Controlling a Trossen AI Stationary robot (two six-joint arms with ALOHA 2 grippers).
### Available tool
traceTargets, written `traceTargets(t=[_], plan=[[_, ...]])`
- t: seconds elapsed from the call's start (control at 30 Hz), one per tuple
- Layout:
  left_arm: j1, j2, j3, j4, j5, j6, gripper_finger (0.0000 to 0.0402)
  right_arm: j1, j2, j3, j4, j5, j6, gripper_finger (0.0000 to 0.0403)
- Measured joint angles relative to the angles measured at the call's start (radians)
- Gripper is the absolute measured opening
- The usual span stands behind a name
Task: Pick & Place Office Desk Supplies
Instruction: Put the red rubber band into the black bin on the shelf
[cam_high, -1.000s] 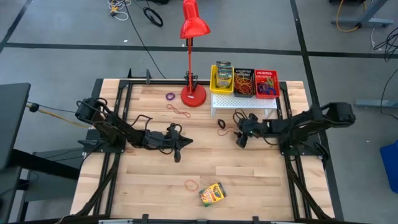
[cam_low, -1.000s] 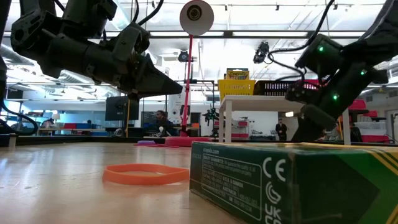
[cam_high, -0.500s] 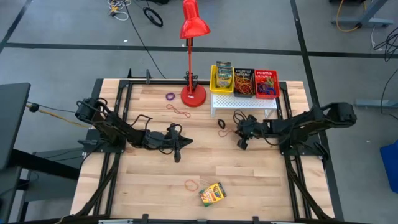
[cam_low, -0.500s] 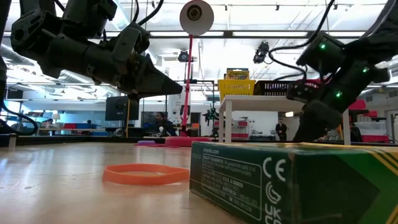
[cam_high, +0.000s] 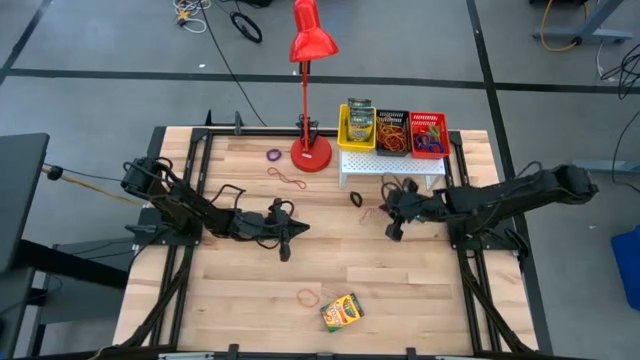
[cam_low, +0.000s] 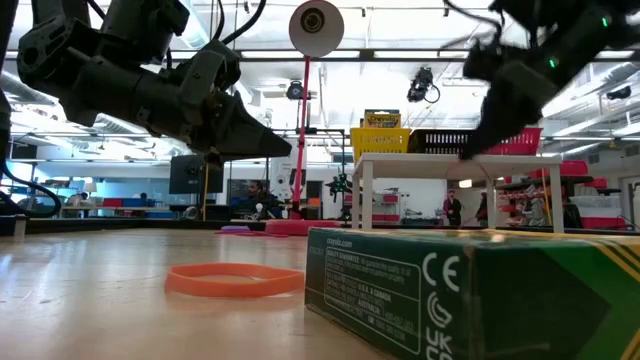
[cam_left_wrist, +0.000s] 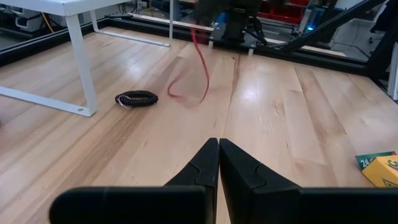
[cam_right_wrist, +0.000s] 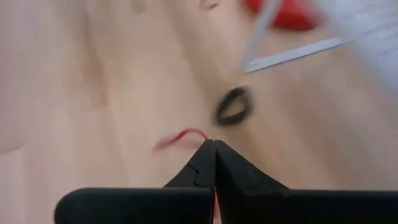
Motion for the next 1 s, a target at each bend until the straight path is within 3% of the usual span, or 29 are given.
traceTargets(t=[0.33, 0.6, 0.83, 1.0], plan=[[0.0, 0.0, 0.0, 0.0, 0.0, 0.0, 0.0017, -0.073, -0.039, 0.41, -0.333, 0.216, -0.134, 0.0001], [0.0, 0.0, 0.0, 0.0, 0.015, -0.004, 0.0017, -0.285, -0.037, 0.61, -0.331, 0.269, -0.377, 0.0001], [-0.001, 0.0, 0.0, 0.0, 0.034, -0.01, 0.0017, -0.555, -0.002, 0.617, -0.285, 0.115, -0.443, 0.0], [-0.001, 0.0, 0.0, 0.0, 0.034, -0.012, 0.0017, -0.677, 0.075, 0.617, -0.262, 0.008, -0.443, 0.0]])
